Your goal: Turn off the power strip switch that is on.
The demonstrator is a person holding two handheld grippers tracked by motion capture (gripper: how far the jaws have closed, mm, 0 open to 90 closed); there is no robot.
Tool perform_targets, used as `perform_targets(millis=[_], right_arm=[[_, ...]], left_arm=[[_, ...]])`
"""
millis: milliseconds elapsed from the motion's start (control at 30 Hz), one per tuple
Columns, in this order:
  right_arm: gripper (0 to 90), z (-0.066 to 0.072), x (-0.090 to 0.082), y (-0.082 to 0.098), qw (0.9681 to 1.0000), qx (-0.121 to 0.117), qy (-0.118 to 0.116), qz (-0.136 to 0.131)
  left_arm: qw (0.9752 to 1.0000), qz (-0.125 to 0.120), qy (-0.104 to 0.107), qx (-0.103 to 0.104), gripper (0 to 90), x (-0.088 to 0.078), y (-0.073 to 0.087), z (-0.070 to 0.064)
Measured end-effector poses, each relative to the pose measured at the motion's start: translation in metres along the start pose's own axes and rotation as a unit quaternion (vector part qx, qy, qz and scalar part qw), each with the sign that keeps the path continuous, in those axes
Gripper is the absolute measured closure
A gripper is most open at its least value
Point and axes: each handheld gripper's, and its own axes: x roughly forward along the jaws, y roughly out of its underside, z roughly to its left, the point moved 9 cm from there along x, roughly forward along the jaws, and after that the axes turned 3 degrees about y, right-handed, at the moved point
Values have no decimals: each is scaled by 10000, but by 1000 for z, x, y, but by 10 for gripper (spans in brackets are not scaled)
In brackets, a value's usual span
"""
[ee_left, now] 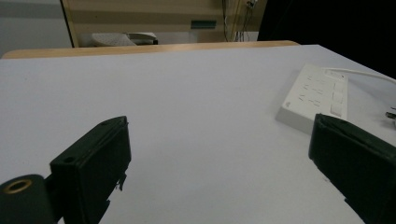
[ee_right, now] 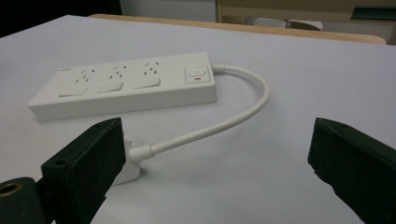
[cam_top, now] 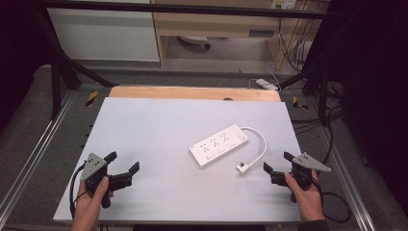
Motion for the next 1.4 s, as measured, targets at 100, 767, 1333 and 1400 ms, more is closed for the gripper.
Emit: perform_targets(millis=[100, 767, 1333, 1400], right_arm=[[44, 1, -2, -1, 10000, -27, -5, -17], [31, -1, -12, -11, 9991, 238, 350, 15], [33, 7, -23, -26, 9986, 328, 405, -77], [33, 9, -24, -26, 9988, 306, 387, -67]], left_arm=[[10000, 49, 20, 65, 54, 1, 1, -2], [9997, 110, 114, 198, 45, 3, 3, -8], [9992, 161, 195, 308, 45, 5, 3, -13], [9991, 177, 196, 342, 45, 5, 3, -14]])
